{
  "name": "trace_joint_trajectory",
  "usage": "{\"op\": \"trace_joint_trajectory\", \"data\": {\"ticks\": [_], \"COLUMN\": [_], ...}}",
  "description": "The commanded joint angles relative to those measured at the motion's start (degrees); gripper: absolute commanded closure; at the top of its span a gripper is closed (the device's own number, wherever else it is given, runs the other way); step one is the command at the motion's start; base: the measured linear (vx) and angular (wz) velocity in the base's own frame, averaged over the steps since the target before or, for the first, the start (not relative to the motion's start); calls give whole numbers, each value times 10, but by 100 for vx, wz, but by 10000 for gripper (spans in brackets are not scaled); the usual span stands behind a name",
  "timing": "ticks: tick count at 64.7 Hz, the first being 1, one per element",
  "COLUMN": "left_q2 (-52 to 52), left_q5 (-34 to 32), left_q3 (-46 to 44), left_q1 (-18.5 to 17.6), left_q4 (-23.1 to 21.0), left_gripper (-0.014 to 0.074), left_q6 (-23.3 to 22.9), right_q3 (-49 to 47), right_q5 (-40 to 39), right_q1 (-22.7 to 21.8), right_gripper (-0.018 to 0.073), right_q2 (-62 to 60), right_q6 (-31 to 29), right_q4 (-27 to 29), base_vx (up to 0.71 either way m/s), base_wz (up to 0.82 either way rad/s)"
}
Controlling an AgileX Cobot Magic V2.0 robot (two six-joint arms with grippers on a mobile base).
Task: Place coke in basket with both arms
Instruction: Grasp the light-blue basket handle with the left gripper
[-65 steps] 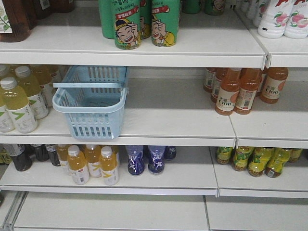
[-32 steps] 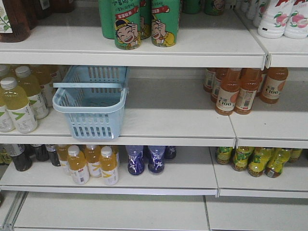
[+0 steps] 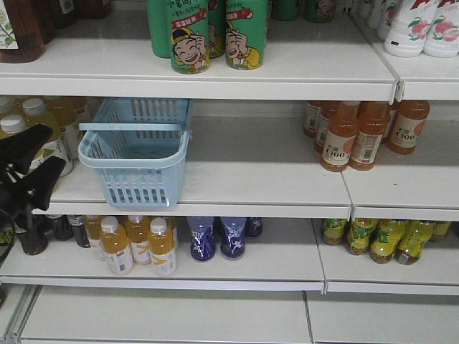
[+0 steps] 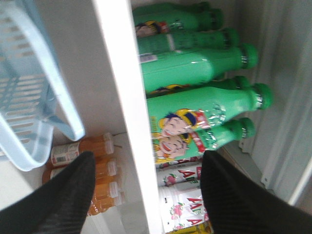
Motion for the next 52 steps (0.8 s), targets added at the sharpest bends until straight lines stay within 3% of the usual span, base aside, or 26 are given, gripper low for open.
{"op": "trace_joint_trajectory", "data": {"ticks": [1, 21, 52], "left_q2": [61, 204, 266], "left_q5": [-120, -128, -27], "left_q3": [-47, -193, -296], "left_q1": [-3, -3, -8], "left_q4": [-5, 21, 15], "left_gripper": [123, 125, 125], "left_q6": [-22, -42, -61], "right_q3": [8, 8, 8], "right_q5": [-41, -41, -41], "right_q1": [-3, -3, -3], "right_gripper": [564, 564, 564], "right_q2": [-11, -11, -11], "right_q6": [-3, -3, -3], "right_q4": [-2, -2, -2], "base_vx": [0, 0, 0], "base_wz": [0, 0, 0]}}
